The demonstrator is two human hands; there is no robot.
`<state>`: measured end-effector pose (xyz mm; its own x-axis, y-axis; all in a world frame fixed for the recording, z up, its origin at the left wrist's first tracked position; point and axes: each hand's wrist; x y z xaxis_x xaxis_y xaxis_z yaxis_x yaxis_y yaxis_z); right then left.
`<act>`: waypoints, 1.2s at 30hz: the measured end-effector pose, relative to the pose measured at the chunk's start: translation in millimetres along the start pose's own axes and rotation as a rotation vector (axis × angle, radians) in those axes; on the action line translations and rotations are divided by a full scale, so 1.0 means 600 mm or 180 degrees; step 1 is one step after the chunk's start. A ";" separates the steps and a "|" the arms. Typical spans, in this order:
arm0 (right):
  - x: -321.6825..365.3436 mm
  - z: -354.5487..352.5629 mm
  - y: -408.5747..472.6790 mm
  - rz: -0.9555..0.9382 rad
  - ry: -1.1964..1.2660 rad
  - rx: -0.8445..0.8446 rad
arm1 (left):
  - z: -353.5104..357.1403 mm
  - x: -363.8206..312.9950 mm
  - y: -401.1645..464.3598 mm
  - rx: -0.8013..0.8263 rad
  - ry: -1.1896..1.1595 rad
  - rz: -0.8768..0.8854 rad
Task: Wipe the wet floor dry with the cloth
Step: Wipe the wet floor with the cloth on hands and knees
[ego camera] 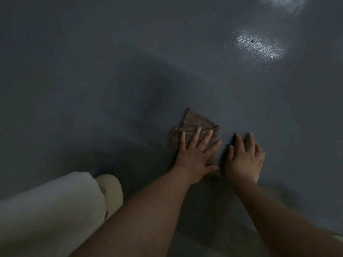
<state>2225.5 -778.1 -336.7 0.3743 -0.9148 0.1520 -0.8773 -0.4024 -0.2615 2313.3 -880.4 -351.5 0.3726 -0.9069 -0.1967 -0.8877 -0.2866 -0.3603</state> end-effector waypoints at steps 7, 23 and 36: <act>0.000 0.007 -0.001 -0.0054 0.0103 -0.0045 | -0.030 0.154 0.010 -0.0480 -0.0254 -0.2204; -0.078 -0.003 -0.028 -0.0571 -0.0146 0.0239 | 0.002 0.038 -0.021 -0.0360 -0.0365 -0.2374; -0.116 0.012 -0.109 -0.0888 -0.0578 0.0317 | 0.038 -0.069 -0.100 0.0200 0.0175 -0.0379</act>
<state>2258.8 -688.3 -336.8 0.6508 -0.7568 0.0609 -0.7033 -0.6312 -0.3270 2357.2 -818.6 -342.4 0.4574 -0.8837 -0.0994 -0.8188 -0.3750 -0.4347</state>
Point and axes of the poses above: each hand's wrist, its own y-axis towards the middle knuckle, its own z-axis out of the palm, x = y × z, and after that the axes turned 10 degrees about -x, right-handed
